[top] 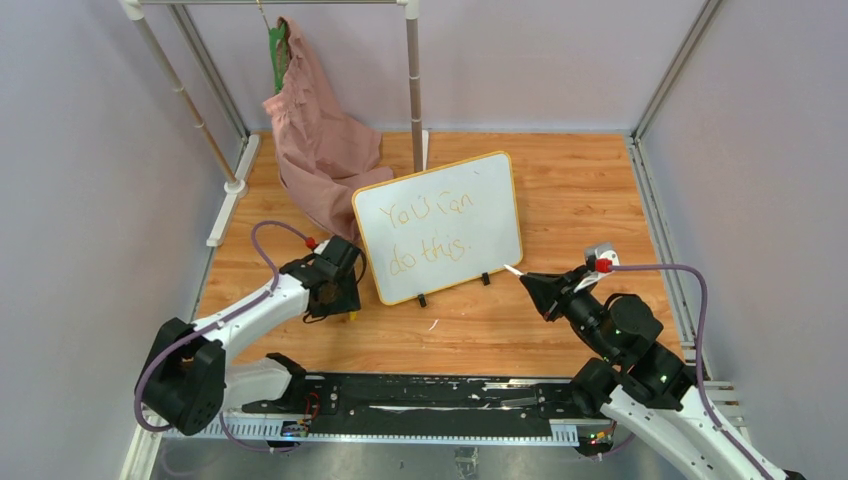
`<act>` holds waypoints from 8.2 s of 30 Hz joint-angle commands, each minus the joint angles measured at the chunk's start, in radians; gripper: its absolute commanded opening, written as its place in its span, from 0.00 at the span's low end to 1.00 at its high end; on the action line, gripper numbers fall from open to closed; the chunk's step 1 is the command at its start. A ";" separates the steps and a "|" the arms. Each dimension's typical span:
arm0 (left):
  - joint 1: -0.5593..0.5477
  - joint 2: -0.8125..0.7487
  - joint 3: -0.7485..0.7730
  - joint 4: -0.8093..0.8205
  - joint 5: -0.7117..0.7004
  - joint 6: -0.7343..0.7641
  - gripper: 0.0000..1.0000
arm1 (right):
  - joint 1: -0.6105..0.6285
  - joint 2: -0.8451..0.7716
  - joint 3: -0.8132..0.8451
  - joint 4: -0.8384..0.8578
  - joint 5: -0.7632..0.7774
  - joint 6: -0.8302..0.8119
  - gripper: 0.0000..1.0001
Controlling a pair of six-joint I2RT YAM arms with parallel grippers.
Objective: Write a sentence on the whiteboard
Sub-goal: Close the whiteboard marker at the center of the board.
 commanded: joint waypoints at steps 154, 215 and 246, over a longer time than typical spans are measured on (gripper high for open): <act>-0.075 -0.527 0.170 0.759 0.350 -0.377 0.00 | 0.058 0.406 0.157 0.686 -0.160 -0.158 0.00; -0.075 -0.458 0.480 1.055 0.329 -0.484 0.00 | 0.672 0.984 0.478 1.680 0.102 -0.766 0.00; -0.075 -0.461 0.472 1.055 0.324 -0.495 0.00 | 0.670 1.092 0.599 1.558 0.073 -0.772 0.00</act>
